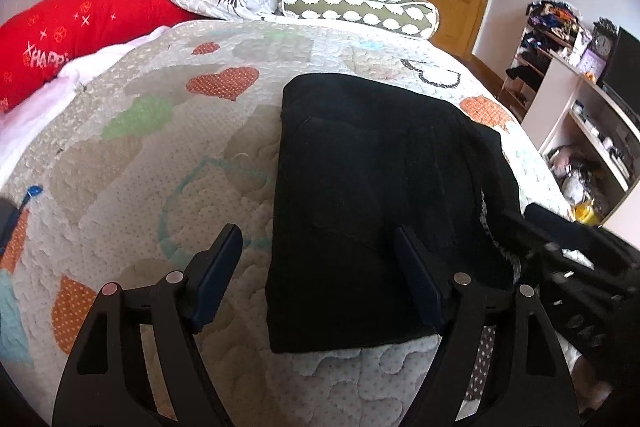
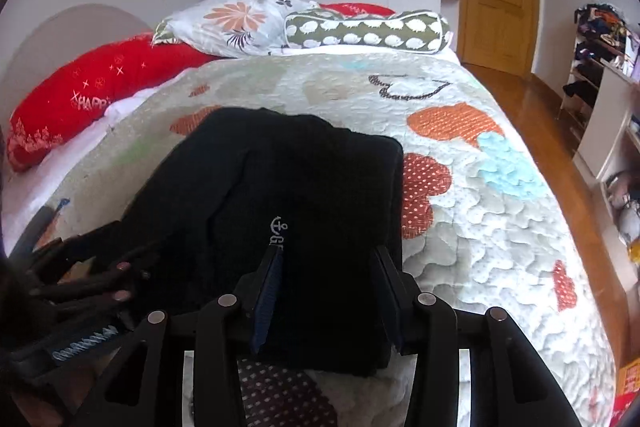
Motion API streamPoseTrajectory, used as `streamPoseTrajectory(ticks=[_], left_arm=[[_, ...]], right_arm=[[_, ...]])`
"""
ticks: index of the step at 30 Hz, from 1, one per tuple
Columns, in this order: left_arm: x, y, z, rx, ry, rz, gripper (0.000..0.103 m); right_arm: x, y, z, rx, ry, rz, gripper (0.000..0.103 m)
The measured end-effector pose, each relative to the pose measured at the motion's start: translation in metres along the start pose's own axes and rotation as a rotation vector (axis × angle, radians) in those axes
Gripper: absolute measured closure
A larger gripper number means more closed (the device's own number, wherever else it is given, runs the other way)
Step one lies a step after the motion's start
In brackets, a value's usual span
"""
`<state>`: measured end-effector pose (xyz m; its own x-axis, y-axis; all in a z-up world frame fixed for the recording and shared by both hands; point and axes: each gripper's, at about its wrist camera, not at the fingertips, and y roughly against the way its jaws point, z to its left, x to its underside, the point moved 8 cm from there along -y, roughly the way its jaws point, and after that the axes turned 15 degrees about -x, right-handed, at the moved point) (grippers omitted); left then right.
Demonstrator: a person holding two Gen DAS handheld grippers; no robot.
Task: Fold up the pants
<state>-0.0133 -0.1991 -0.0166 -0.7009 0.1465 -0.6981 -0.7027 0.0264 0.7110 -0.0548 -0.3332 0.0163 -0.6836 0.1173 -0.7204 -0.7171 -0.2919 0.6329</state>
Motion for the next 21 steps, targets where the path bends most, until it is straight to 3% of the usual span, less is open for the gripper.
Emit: streamPoseTrajectory(ticks=[4,21], left_arm=[[-0.001,0.015,0.003,-0.008,0.005,-0.017,0.024],[-0.01,0.078,0.018,-0.055,0.005,-0.145,0.024]], right_arm=[[0.001,0.025,0.011,-0.026,-0.012,-0.055,0.059],[-0.002,0.076,0.034,0.022,0.018,-0.119,0.056]])
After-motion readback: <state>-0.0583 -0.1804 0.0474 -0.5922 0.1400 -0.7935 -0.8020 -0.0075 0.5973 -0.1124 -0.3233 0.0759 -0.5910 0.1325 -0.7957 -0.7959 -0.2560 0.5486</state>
